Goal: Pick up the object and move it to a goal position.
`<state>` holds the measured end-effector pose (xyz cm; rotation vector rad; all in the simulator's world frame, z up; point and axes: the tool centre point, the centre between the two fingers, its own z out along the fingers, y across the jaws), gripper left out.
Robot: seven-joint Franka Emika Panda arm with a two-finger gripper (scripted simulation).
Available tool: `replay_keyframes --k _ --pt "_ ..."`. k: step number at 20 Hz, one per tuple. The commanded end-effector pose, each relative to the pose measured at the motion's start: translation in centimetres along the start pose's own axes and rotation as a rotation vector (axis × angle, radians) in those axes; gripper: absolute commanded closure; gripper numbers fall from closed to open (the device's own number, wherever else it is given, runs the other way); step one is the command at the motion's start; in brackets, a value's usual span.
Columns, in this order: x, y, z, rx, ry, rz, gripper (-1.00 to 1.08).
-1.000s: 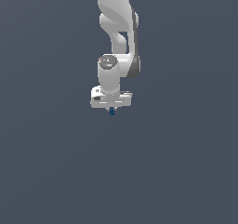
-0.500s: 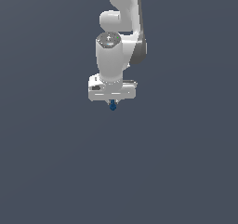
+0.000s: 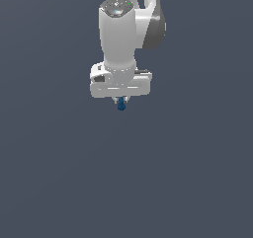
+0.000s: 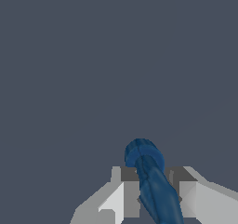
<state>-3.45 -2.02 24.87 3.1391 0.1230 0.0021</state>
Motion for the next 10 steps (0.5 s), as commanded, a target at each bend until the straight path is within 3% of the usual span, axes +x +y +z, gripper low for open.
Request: replay_keyframes --k 1,10 --pt "0.5 -0.1 -1.3 0.0 -0.001 0.0 1.08" --pt "1.2 -0.3 -3.2 0.0 -0.001 0.0 1.08"
